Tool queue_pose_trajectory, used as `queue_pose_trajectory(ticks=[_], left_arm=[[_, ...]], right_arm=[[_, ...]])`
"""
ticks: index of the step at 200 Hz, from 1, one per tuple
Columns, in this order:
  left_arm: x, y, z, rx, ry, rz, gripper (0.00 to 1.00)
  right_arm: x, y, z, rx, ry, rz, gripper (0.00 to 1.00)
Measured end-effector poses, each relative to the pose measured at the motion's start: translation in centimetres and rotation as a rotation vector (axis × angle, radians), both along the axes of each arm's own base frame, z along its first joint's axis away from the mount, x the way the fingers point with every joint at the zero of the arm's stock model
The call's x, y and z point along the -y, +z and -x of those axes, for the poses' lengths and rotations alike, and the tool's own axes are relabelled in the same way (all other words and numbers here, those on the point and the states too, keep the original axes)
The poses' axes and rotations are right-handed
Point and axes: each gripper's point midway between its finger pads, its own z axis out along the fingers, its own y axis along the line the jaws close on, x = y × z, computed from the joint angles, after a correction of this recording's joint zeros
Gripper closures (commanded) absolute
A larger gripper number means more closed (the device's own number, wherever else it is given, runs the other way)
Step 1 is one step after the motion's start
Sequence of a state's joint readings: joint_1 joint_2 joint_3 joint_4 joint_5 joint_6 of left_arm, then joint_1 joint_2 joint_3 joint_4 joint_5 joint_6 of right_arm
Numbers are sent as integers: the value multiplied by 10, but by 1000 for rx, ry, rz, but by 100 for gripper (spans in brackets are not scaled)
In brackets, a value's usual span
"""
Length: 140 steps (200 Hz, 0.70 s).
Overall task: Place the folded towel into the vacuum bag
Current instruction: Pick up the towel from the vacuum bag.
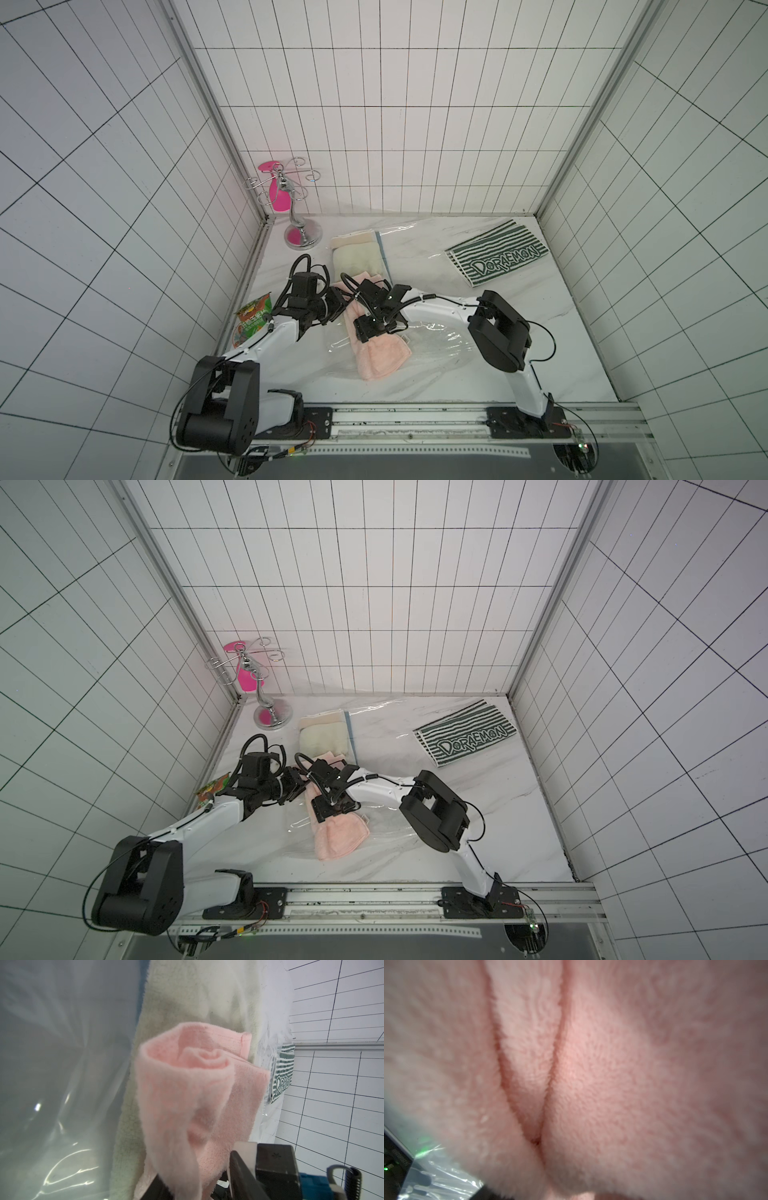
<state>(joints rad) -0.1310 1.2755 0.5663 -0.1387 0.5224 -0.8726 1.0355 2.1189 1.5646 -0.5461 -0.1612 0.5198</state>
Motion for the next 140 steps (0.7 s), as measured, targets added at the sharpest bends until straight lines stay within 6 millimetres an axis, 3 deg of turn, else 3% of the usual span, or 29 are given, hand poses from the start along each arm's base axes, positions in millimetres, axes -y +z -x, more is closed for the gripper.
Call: queue_pose_trajectory(ticks=[21, 38, 58, 80, 107, 123, 140], left_arm=[[-4, 1, 0, -9, 9, -7, 52], [-8, 10, -1, -8, 14, -23, 50], [-12, 39, -6, 40, 11, -54, 48], [-17, 88, -9, 145, 7, -101, 47], [-27, 138, -1, 280, 21, -154, 46], [-30, 151, 6, 316, 26, -175, 46], [-31, 156, 10, 314, 11, -194, 46]], right_arm=[[-2, -1, 0, 3, 5, -8, 82], [-2, 0, 2, 3, 17, -29, 96], [3, 8, 11, -19, 42, -68, 99], [11, 30, 24, -87, 69, -143, 100], [22, 90, 22, -126, 79, -316, 100], [34, 127, 16, -118, 73, -415, 100], [51, 152, 10, -109, 58, -484, 100]])
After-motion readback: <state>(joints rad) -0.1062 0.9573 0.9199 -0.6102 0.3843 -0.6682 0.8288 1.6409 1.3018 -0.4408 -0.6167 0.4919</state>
